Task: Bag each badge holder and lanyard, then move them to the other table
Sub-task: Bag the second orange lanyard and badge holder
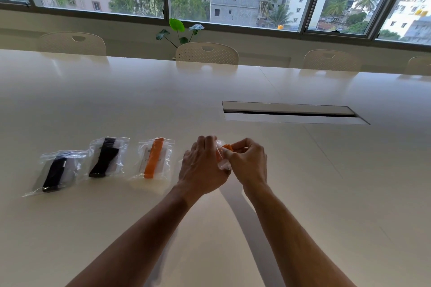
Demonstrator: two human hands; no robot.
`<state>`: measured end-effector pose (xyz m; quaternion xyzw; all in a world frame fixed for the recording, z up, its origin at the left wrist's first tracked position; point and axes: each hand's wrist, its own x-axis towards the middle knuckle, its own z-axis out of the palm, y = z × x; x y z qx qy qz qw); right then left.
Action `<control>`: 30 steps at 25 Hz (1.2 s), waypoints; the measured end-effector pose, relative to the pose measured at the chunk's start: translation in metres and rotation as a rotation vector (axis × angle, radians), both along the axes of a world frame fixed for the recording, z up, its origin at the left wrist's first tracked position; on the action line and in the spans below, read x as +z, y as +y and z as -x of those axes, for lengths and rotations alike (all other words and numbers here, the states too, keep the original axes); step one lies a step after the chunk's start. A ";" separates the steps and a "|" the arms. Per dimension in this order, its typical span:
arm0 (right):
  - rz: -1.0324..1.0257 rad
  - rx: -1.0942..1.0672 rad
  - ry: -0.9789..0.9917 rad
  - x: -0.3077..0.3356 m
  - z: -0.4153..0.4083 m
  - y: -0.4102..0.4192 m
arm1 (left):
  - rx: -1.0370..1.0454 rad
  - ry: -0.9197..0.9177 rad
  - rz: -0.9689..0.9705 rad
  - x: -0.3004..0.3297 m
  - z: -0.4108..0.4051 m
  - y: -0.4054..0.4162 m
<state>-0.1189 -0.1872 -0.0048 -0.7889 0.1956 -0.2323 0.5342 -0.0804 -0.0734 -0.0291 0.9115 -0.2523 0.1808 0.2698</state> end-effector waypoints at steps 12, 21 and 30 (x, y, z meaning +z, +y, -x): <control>-0.082 0.286 0.085 0.006 -0.001 -0.003 | 0.014 0.040 0.043 -0.001 -0.001 0.000; -0.184 0.512 0.100 -0.001 0.010 -0.016 | -0.061 0.307 0.216 0.004 -0.009 0.003; -0.220 0.382 -0.082 -0.006 0.011 -0.028 | -0.187 0.572 0.407 0.008 -0.010 0.016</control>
